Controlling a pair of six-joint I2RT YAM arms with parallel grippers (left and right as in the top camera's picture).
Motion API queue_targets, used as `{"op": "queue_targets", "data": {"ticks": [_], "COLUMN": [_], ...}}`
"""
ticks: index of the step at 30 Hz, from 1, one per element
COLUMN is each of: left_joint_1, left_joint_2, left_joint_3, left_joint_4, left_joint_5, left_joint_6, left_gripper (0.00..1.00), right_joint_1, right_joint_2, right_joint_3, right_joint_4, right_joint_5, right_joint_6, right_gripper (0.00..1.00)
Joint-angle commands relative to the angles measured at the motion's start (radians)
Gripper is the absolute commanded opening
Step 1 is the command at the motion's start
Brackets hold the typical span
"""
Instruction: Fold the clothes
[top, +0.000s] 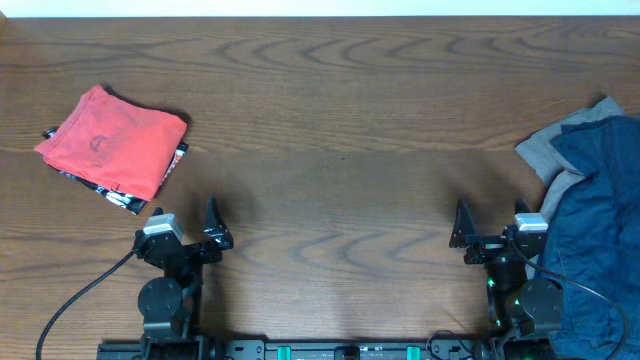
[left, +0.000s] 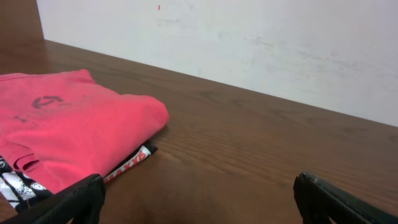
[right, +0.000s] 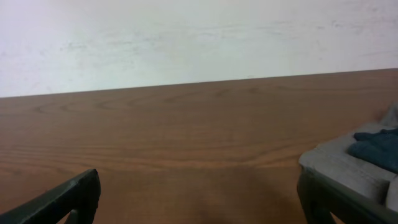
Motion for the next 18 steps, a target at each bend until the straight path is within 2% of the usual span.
{"op": "queue_targets", "data": {"ticks": [1,10,15,18], "left_joint_1": [0.004,0.004,0.004,0.004], "left_joint_2": [-0.005,-0.005,0.008,0.043], "left_joint_3": [-0.034,-0.034,-0.019,0.025], "left_joint_4": [-0.011,-0.012,-0.016,-0.066], "left_joint_5": [-0.009,-0.008,0.133,0.155], "left_joint_6": [0.003,0.002,-0.007,-0.032], "left_gripper": [0.98,0.98,0.98,0.98], "right_joint_1": [0.001,0.001,0.001,0.001], "right_joint_2": [-0.001,-0.001,0.000,0.003], "right_joint_3": [-0.003,-0.003,-0.002,0.021], "right_joint_4": [-0.002,-0.003,0.008,-0.048], "right_joint_5": [-0.004,-0.013,-0.057,-0.087], "right_joint_6": [-0.014,0.017,0.055,0.054], "right_gripper": [0.99,0.99,0.99,0.99]}}
